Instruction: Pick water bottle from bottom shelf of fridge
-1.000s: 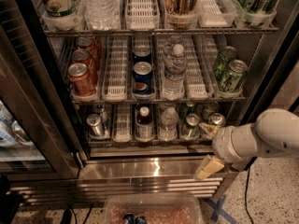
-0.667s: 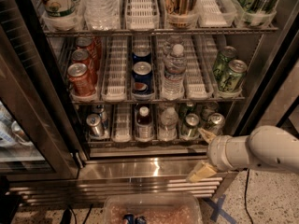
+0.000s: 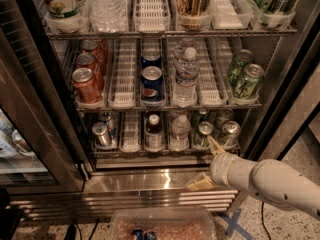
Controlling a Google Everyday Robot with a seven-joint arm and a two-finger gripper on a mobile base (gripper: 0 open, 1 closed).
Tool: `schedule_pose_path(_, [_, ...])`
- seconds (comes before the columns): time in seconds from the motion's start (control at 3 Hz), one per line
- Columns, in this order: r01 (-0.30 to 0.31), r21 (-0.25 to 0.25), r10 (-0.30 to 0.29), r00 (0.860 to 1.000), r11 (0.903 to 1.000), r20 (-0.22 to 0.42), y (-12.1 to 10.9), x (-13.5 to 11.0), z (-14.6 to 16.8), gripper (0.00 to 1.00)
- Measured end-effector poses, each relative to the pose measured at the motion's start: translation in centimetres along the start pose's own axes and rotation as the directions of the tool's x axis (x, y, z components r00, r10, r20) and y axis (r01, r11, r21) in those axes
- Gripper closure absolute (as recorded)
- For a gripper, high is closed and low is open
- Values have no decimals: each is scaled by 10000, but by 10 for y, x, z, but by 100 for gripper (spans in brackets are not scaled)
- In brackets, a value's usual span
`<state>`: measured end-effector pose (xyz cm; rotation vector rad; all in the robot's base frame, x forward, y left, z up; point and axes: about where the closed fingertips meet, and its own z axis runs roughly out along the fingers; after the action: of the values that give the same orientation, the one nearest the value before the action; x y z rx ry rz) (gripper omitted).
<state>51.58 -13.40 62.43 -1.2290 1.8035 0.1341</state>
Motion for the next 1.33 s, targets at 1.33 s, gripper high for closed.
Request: schedule_pose_path(1.33, [-694,1300,506,9884,9891,1429,-19,-20,32,0])
